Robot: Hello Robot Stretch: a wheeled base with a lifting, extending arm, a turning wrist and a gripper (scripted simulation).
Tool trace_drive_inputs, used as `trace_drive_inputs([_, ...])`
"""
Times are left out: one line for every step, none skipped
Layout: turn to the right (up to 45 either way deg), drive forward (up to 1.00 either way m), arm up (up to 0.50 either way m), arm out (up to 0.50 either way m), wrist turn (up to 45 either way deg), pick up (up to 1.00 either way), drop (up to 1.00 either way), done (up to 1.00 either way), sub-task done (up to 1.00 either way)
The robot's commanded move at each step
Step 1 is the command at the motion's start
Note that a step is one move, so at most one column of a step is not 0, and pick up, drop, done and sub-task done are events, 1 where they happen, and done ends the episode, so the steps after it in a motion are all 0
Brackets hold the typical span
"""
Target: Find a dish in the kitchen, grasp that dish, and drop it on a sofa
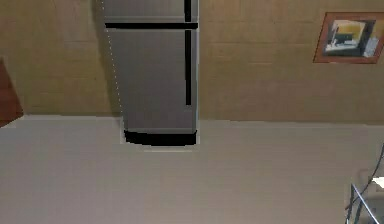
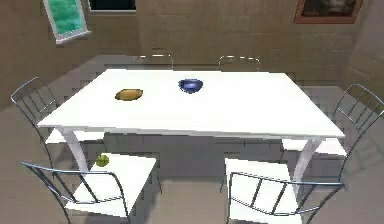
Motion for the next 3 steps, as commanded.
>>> trace_drive_inputs([45.0, 0.0, 0.0, 0.0, 0.0, 0.0, 0.0, 0.0, 0.0])
trace_drive_inputs([39.0, 0.0, 0.0, 0.0, 0.0, 0.0, 0.0, 0.0, 0.0])
trace_drive_inputs([0.0, 0.55, 0.0, 0.0, 0.0, 0.0, 0.0, 0.0, 0.0])
